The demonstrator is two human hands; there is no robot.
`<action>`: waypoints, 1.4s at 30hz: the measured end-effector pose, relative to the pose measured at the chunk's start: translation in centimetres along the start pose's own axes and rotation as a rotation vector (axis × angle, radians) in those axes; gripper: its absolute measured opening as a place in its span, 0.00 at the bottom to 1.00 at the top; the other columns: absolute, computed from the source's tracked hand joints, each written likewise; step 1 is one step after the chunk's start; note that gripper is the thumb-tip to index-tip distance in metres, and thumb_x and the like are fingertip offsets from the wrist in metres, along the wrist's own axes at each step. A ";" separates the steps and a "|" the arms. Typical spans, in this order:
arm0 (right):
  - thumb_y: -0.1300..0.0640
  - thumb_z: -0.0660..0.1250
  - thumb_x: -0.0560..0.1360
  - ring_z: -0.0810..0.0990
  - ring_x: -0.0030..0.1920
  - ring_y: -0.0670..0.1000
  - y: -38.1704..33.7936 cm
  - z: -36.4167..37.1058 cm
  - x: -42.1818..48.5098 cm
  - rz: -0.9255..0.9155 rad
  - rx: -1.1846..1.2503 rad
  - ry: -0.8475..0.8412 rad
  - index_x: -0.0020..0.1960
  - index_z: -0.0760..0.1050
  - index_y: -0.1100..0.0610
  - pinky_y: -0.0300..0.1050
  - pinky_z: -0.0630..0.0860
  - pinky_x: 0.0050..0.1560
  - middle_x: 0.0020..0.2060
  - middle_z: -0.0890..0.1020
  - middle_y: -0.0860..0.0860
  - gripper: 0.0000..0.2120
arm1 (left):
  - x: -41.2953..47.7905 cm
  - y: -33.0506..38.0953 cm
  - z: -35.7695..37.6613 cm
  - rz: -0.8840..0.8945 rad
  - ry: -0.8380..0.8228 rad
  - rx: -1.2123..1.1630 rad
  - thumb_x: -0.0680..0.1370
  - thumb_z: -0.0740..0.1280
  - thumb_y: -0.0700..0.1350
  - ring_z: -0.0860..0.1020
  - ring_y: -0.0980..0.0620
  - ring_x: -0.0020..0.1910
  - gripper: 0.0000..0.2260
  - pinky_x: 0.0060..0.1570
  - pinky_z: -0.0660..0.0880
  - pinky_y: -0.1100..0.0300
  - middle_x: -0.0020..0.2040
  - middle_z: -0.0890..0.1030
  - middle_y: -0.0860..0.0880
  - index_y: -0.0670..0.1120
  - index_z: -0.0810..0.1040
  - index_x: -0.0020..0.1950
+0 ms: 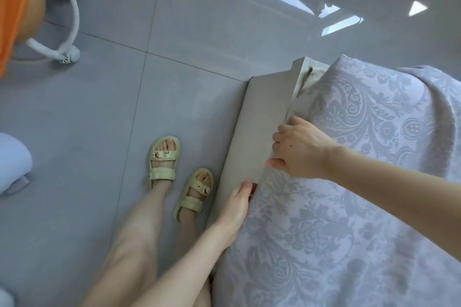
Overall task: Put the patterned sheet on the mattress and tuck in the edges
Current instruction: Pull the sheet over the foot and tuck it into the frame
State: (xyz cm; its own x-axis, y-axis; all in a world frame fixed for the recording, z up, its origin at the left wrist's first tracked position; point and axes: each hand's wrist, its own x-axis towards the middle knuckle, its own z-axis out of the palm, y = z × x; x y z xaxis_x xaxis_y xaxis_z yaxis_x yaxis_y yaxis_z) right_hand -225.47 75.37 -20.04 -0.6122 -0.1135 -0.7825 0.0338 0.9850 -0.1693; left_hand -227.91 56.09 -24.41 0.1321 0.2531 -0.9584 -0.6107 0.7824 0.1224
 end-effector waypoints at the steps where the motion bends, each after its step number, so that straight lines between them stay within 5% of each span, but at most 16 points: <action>1: 0.38 0.44 0.80 0.73 0.53 0.50 -0.2 -0.2 0.1 0.002 0.014 -0.043 0.51 0.79 0.53 0.45 0.63 0.57 0.49 0.79 0.47 0.29 | -0.1 -0.1 0.0 0.023 -0.005 -0.025 0.82 0.53 0.53 0.79 0.51 0.46 0.17 0.56 0.74 0.55 0.45 0.82 0.49 0.48 0.79 0.46; 4: 0.38 0.41 0.80 0.75 0.53 0.52 -0.7 -0.8 1.3 0.061 -0.002 -0.202 0.44 0.77 0.55 0.45 0.64 0.56 0.46 0.80 0.50 0.32 | -0.2 -0.5 0.0 0.158 0.045 -0.062 0.81 0.56 0.54 0.79 0.50 0.51 0.15 0.60 0.74 0.50 0.48 0.82 0.50 0.52 0.80 0.45; 8: 0.38 0.40 0.80 0.69 0.40 0.52 -1.4 -1.9 1.8 0.186 0.054 -0.387 0.30 0.64 0.56 0.45 0.68 0.46 0.29 0.67 0.50 0.31 | -1.2 -1.1 0.2 0.365 0.123 -0.032 0.82 0.55 0.52 0.76 0.61 0.52 0.14 0.58 0.71 0.61 0.51 0.79 0.57 0.56 0.80 0.46; 13: 0.38 0.43 0.80 0.65 0.28 0.47 -1.9 -3.2 -3.6 0.264 0.121 -0.295 0.29 0.64 0.57 0.42 0.65 0.33 0.26 0.69 0.49 0.31 | -1.7 -2.1 3.1 0.283 -0.308 -0.069 0.72 0.53 0.68 0.74 0.59 0.64 0.24 0.70 0.64 0.55 0.62 0.79 0.57 0.61 0.80 0.57; 17: 0.37 0.43 0.79 0.65 0.26 0.46 -2.1 -3.8 -4.9 0.240 0.072 -0.231 0.27 0.64 0.56 0.43 0.62 0.31 0.25 0.69 0.49 0.32 | -1.7 -0.7 5.5 0.185 -0.442 -0.094 0.81 0.47 0.61 0.70 0.59 0.67 0.21 0.69 0.62 0.60 0.67 0.73 0.58 0.60 0.72 0.66; 21: 0.36 0.42 0.79 0.72 0.37 0.51 -1.4 -3.0 -2.5 0.226 0.011 -0.246 0.31 0.70 0.56 0.45 0.68 0.41 0.30 0.71 0.49 0.32 | -0.2 2.0 5.7 0.112 -0.301 -0.063 0.83 0.49 0.53 0.78 0.58 0.51 0.16 0.53 0.73 0.63 0.56 0.81 0.52 0.56 0.77 0.51; 24: 0.37 0.41 0.79 0.78 0.49 0.53 -1.4 -1.9 -0.7 0.156 -0.066 -0.270 0.29 0.66 0.55 0.46 0.71 0.49 0.36 0.77 0.52 0.31 | -0.5 2.3 5.3 0.079 -0.214 0.053 0.81 0.44 0.62 0.74 0.52 0.62 0.27 0.60 0.67 0.61 0.63 0.76 0.49 0.50 0.75 0.64; 26: 0.36 0.40 0.79 0.78 0.53 0.54 -1.2 -1.5 0.2 0.151 -0.086 -0.306 0.29 0.64 0.55 0.45 0.68 0.47 0.43 0.80 0.54 0.31 | -0.6 1.0 3.5 0.233 0.097 0.306 0.82 0.46 0.59 0.75 0.45 0.60 0.29 0.57 0.67 0.58 0.59 0.79 0.41 0.43 0.80 0.58; 28: 0.35 0.38 0.79 0.78 0.50 0.54 -1.0 -1.3 0.8 0.166 -0.080 -0.344 0.29 0.66 0.56 0.45 0.68 0.44 0.35 0.76 0.53 0.34 | -0.1 -1.4 0.8 0.435 0.336 0.419 0.80 0.52 0.56 0.75 0.45 0.56 0.24 0.54 0.66 0.56 0.53 0.79 0.43 0.42 0.81 0.48; 30: 0.35 0.37 0.78 0.75 0.42 0.54 -0.7 -1.1 1.0 0.176 -0.061 -0.354 0.28 0.68 0.57 0.45 0.68 0.43 0.29 0.71 0.51 0.35 | 0.5 -3.5 -1.3 0.350 0.249 0.378 0.79 0.58 0.51 0.73 0.47 0.57 0.16 0.56 0.65 0.56 0.53 0.76 0.46 0.42 0.79 0.50; 33: 0.35 0.37 0.78 0.74 0.39 0.53 -0.7 -1.1 0.8 0.171 -0.034 -0.350 0.28 0.67 0.57 0.45 0.68 0.41 0.29 0.72 0.51 0.36 | 0.9 -5.8 -1.7 0.225 0.034 0.302 0.76 0.65 0.39 0.75 0.50 0.45 0.02 0.43 0.68 0.61 0.44 0.77 0.47 0.45 0.74 0.47; 37: 0.34 0.37 0.77 0.74 0.38 0.52 -1.0 -1.4 0.6 0.174 -0.031 -0.360 0.28 0.68 0.57 0.45 0.68 0.42 0.29 0.74 0.51 0.37 | 0.5 -7.6 -0.8 0.426 0.249 0.344 0.73 0.66 0.34 0.72 0.51 0.34 0.16 0.34 0.65 0.58 0.33 0.76 0.48 0.54 0.70 0.36; 39: 0.34 0.36 0.77 0.73 0.38 0.52 -2.0 -1.1 0.5 0.155 -0.008 -0.371 0.29 0.69 0.57 0.45 0.67 0.42 0.29 0.73 0.51 0.37 | -0.4 -8.0 -0.2 0.467 0.313 0.258 0.72 0.68 0.32 0.73 0.52 0.33 0.15 0.35 0.68 0.56 0.32 0.78 0.48 0.53 0.73 0.35; 42: 0.33 0.35 0.76 0.74 0.44 0.54 -4.8 0.0 0.7 0.116 0.061 -0.414 0.31 0.71 0.56 0.44 0.65 0.43 0.35 0.75 0.51 0.37 | -2.1 -7.9 0.2 0.449 0.304 0.044 0.73 0.68 0.33 0.79 0.59 0.39 0.14 0.43 0.73 0.66 0.38 0.82 0.54 0.53 0.78 0.38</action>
State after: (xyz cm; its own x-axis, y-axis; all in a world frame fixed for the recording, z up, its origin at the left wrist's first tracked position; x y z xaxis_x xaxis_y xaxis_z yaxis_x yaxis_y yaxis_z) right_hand -226.05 70.58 -19.74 -0.2336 -0.0579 -0.9706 0.1382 0.9861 -0.0921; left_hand -223.18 49.51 -23.26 -0.3705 0.3968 -0.8398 -0.5208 0.6599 0.5416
